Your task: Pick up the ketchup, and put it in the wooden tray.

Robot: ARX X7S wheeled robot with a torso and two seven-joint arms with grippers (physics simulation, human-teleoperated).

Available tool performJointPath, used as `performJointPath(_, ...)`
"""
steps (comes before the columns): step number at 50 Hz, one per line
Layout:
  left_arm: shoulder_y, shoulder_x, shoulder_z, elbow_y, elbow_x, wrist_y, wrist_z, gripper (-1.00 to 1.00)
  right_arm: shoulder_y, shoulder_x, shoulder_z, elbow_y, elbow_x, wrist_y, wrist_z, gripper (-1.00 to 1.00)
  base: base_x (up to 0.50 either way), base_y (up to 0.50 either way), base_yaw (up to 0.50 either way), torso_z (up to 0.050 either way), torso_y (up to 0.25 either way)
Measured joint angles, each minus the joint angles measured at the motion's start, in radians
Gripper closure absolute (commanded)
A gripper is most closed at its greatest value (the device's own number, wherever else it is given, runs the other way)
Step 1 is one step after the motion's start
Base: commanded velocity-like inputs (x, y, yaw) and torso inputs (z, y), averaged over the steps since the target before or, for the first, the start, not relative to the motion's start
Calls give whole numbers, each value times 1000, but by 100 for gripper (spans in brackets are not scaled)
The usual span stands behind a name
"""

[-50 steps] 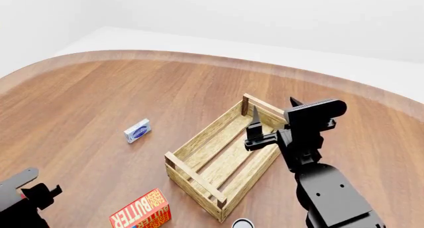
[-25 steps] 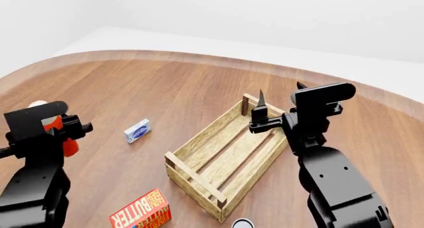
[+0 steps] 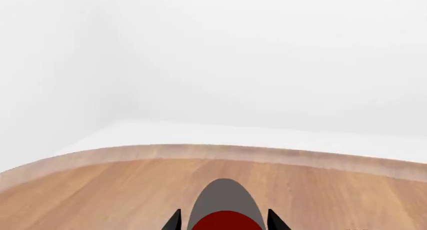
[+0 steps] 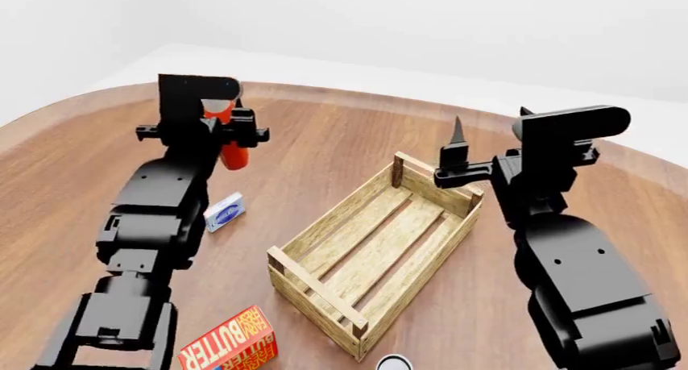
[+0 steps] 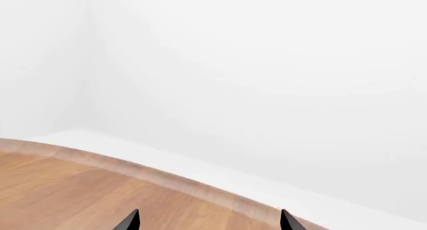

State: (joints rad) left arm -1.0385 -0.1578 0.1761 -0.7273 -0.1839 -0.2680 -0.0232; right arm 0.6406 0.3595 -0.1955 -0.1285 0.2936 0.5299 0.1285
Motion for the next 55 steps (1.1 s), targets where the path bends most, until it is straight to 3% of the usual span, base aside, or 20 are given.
performJointPath(4,-92,50,39,-187,-6,89,46,100,6,11,12,-2,7,4,-2,-100,0,0,0,0,0)
performJointPath(8,-159,85,149,-318,-94,153,71,100,9,23,25,-5,13,9,-3,-100,0,0,0,0,0)
performJointPath(23,-290,142,851,-498,-759,316,84,100,-18,76,84,-36,30,32,10,-100,0,0,0,0,1)
performJointPath(31,-322,151,1115,-504,-1018,368,77,100,-37,97,113,-52,40,40,19,-100,0,0,0,0,0)
performJointPath(41,-338,155,1285,-487,-1179,399,65,100,-50,117,142,-59,49,45,24,-100,0,0,0,0,-61)
performJointPath(55,-334,157,1366,-456,-1249,402,53,100,-57,135,165,-43,55,34,21,-100,0,0,0,0,-140)
